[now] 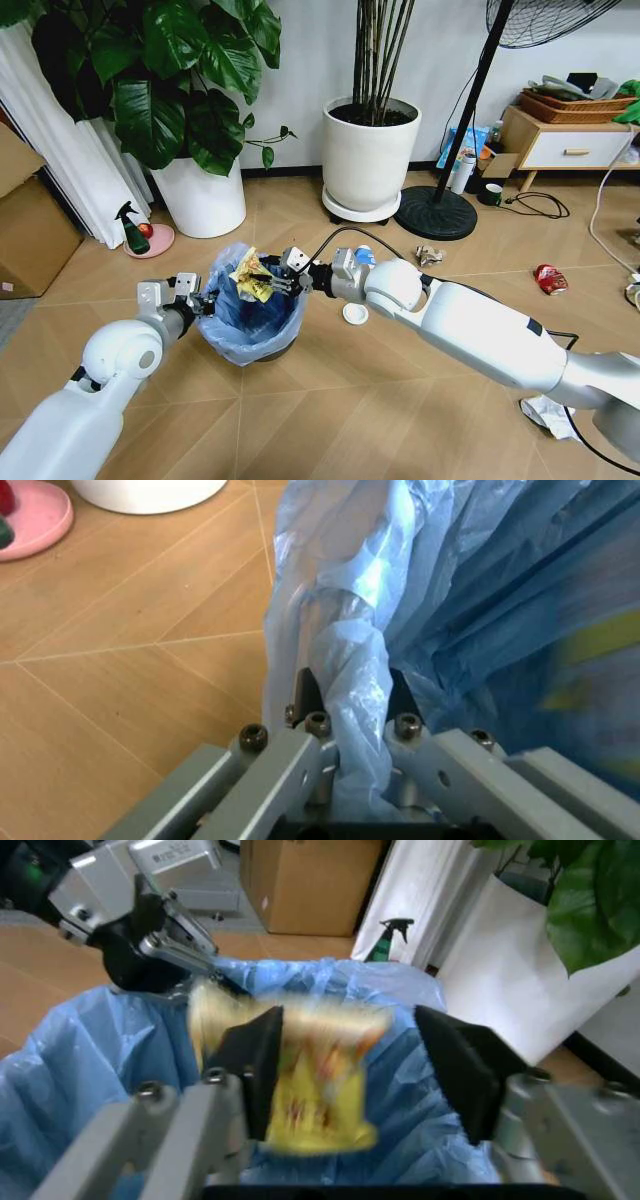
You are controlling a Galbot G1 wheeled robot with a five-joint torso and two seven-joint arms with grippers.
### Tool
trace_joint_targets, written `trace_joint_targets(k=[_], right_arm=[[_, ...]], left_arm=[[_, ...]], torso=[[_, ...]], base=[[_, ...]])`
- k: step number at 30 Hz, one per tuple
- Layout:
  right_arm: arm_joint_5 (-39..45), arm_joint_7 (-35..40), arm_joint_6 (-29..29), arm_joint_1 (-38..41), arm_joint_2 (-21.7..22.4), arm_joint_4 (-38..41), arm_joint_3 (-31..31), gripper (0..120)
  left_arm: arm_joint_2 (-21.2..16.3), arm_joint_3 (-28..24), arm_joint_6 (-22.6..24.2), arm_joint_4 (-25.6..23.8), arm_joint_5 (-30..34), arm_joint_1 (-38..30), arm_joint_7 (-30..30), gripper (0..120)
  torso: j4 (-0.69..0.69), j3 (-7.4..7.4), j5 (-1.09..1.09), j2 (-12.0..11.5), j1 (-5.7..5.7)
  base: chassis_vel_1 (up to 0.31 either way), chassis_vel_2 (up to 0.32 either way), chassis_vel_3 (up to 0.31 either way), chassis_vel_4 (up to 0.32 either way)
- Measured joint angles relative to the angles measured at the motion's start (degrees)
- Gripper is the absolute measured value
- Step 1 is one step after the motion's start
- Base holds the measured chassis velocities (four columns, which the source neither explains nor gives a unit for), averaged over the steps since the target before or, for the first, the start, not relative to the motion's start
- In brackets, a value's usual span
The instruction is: Pick up the trash bin and place the garbage on the floor into it.
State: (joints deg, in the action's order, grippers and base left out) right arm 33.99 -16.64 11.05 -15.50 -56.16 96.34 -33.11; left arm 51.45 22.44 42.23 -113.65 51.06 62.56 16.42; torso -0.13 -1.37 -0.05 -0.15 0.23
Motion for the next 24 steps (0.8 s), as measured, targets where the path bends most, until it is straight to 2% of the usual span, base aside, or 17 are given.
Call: trace_joint_targets(k=[1, 4, 6, 8, 9, 13, 14, 17, 18, 21, 22, 24], right_arm=[[0.0, 0.0, 0.0, 0.0, 0.0, 0.0, 0.0, 52], [-0.1, 0.1, -0.3, -0.3, 0.0, -0.7, 0.1, 67], [-0.1, 0.3, -0.4, -0.4, -0.1, -0.8, 0.1, 71], [0.1, 1.1, -0.5, -0.8, -0.4, -0.9, 0.7, 83], [0.1, 1.1, -0.5, -0.8, -0.4, -0.9, 0.7, 83], [4.9, 6.5, 0.9, -4.5, 0.3, 1.2, 6.1, 98], [4.9, 6.5, 0.9, -4.5, 0.3, 1.2, 6.1, 98], [6.8, 8.5, 2.3, -10.8, 3.4, 4.7, 12.9, 100], [6.8, 8.5, 2.3, -10.8, 3.4, 4.7, 12.9, 100], [8.0, 10.6, 3.8, -18.0, 6.9, 8.0, 20.3, 100], [8.0, 10.6, 3.8, -18.0, 6.9, 8.0, 20.3, 100], [8.2, 11.8, 4.0, -25.2, 9.3, 9.6, 27.6, 100]], left_arm=[[0.0, 0.0, 0.0, 0.0, 0.0, 0.0, 0.0, 0], [0.2, 0.0, 0.0, 0.0, -0.1, -0.3, 0.0, 0], [0.2, -0.1, 0.0, 0.0, -0.1, -0.3, 0.0, 0], [0.5, -0.1, 0.0, 0.2, -0.2, -0.5, 0.0, 0], [0.5, -0.1, 0.0, 0.2, -0.2, -0.5, 0.0, 0], [1.0, 0.4, 0.0, 0.3, -0.5, -0.2, -0.3, 0], [1.0, 0.4, 0.0, 0.3, -0.5, -0.2, -0.3, 0], [1.2, 1.3, -0.1, 0.3, -1.5, 0.5, -1.4, 0], [1.2, 1.3, -0.1, 0.3, -1.5, 0.5, -1.4, 0], [1.2, 1.9, -0.1, 0.0, -2.0, 0.8, -2.0, 0], [1.2, 1.9, -0.1, 0.0, -2.0, 0.8, -2.0, 0], [1.2, 2.6, -0.1, -0.3, -2.2, 1.2, -2.3, 0]], torso=[[0.0, 0.0, 0.0, 0.0, 0.0], [0.0, 0.0, 0.0, 0.0, 0.0], [-0.01, 0.0, 0.0, 0.0, 0.0], [0.0, 0.0, 0.0, 0.0, 0.0], [0.0, 0.0, 0.0, 0.0, 0.0], [0.02, 0.0, 0.01, 0.0, 0.0], [0.02, 0.0, 0.01, 0.0, 0.0], [0.0, 0.0, 0.01, 0.0, 0.0], [0.0, 0.0, 0.01, 0.0, 0.0], [-0.01, 0.0, 0.01, 0.0, 0.0], [-0.01, 0.0, 0.01, 0.0, 0.0], [0.0, 0.01, 0.01, 0.0, -0.01]], base=[[0.0, 0.0, 0.0, 0.0], [0.0, 0.0, 0.0, 0.0], [0.0, 0.0, 0.0, 0.0], [0.0, 0.0, 0.0, 0.0], [0.0, 0.0, 0.0, 0.0], [0.0, 0.0, 0.0, 0.0], [0.0, 0.0, 0.0, 0.0], [0.0, 0.0, 0.0, 0.0], [0.0, 0.0, 0.0, 0.0], [0.0, 0.0, 0.0, 0.0], [0.0, 0.0, 0.0, 0.0], [0.0, 0.0, 0.0, 0.0]])
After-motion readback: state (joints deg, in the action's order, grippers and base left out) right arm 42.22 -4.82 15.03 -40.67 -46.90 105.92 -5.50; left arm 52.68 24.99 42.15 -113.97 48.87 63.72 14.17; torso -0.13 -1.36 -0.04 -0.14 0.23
